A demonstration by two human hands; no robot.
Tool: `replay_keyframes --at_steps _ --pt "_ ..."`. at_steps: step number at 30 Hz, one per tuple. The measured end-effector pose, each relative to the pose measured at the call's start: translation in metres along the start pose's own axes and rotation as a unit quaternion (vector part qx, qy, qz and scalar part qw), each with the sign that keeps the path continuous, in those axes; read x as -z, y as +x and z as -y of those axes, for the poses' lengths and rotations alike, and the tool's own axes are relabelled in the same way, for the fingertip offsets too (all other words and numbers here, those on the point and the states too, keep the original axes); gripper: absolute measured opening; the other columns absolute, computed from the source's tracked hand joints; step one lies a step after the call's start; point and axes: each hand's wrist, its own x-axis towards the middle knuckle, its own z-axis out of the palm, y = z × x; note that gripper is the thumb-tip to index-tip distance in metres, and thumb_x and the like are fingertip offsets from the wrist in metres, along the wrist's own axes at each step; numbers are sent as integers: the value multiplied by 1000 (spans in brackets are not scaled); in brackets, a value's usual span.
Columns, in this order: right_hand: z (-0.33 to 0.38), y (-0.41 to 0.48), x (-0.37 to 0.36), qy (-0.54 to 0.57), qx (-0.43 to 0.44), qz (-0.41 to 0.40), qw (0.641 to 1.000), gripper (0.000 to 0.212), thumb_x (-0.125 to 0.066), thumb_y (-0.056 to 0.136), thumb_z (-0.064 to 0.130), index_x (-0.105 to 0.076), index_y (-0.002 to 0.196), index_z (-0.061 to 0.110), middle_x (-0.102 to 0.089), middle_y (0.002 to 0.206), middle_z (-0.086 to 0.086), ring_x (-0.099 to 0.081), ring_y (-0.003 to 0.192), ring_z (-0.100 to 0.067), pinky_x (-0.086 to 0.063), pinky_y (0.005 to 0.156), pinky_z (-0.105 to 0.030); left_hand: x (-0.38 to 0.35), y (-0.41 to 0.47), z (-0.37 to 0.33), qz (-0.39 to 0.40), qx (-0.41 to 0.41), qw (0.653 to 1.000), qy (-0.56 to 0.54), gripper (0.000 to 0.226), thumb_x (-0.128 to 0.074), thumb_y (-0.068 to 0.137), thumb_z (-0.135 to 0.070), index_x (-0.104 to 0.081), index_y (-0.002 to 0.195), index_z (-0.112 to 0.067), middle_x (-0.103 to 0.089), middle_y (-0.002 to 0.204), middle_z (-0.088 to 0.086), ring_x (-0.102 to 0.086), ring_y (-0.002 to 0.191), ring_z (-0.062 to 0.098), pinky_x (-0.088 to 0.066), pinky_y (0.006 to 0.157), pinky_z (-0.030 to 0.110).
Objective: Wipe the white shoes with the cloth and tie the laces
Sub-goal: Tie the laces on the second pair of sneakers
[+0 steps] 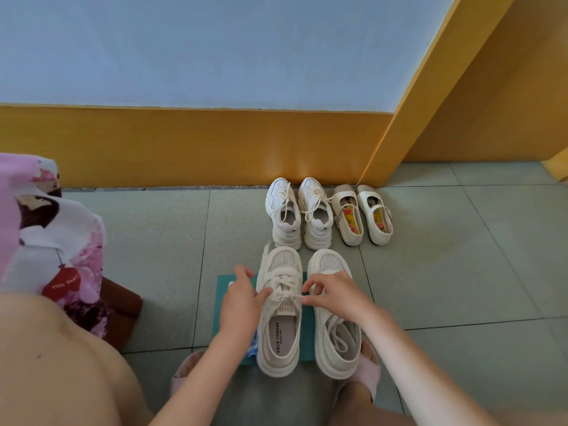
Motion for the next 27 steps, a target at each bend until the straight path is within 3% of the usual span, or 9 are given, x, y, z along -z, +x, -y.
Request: replay_keyframes --at_steps 3,5,7,11,16,19,21,24,27 --pt "1 1 -3 21 1 1 1000 14 -70 79 42 -69 84 29 -67 78 6 -59 77 -5 -49 73 -25 -2 0 -2 80 -91 992 34 21 -65 84 -33 -51 95 -24 -50 99 -7 -54 74 9 -43 63 22" --pt "0 2 -4 16 2 -6 1000 7 -70 81 37 -67 80 30 -65 71 8 -58 70 -3 -44 64 -19 -4 0 2 136 -113 983 55 19 -68 82 -30 -54 93 -24 -47 107 -8 -54 75 11 -47 73 27" --pt "0 2 -5 16 3 -13 1000 5 -69 82 34 -68 79 31 -65 67 10 -58 66 -1 -38 61 -14 -4 0 8 144 -95 984 49 22 -69 81 -23 -53 95 -22 -51 105 -8 -53 73 9 -47 71 24" --pt "-1 0 -4 25 7 -22 999 6 -69 82 33 -68 77 33 -69 68 9 -60 68 2 -39 66 -14 -5 4 14 177 -71 981 28 18 -66 84 -17 -52 94 -22 -60 90 -5 -57 69 6 -47 66 20" --pt "-4 1 -6 39 5 -16 999 6 -69 82 35 -69 77 31 -69 66 9 -62 75 -2 -51 81 -29 -6 4 14 152 -126 973 116 11 -61 88 -30 -52 85 -23 -50 96 -5 -53 79 12 -45 73 25" --pt "-5 1 -9 -15 2 -4 1000 9 -63 85 39 -66 79 34 -66 68 12 -43 96 -13 -39 82 -30 -7 8 16 126 -144 971 144 10 -49 95 -26 -46 86 -22 -42 99 -6 -48 82 13 -37 70 23" --pt "-2 1 -8 -85 17 -14 996 11 -61 87 42 -68 86 32 -62 76 14 -33 96 -16 -30 80 -28 -6 11 16 106 -168 962 187 10 -43 97 -21 -43 87 -22 -44 96 -7 -40 87 12 -31 73 21" --pt "1 3 -5 -136 17 -28 990 15 -61 86 43 -68 91 30 -54 90 8 -30 96 -17 -30 84 -27 -4 11 18 89 -154 965 195 13 -43 96 -20 -43 84 -24 -54 89 -3 -41 89 13 -30 71 21" --pt "2 3 -6 -157 31 -32 987 18 -60 87 44 -68 94 30 -52 94 8 -34 99 -16 -31 89 -28 -1 13 19 122 -117 970 175 11 -45 97 -25 -47 86 -22 -57 80 0 -49 77 14 -41 70 24"
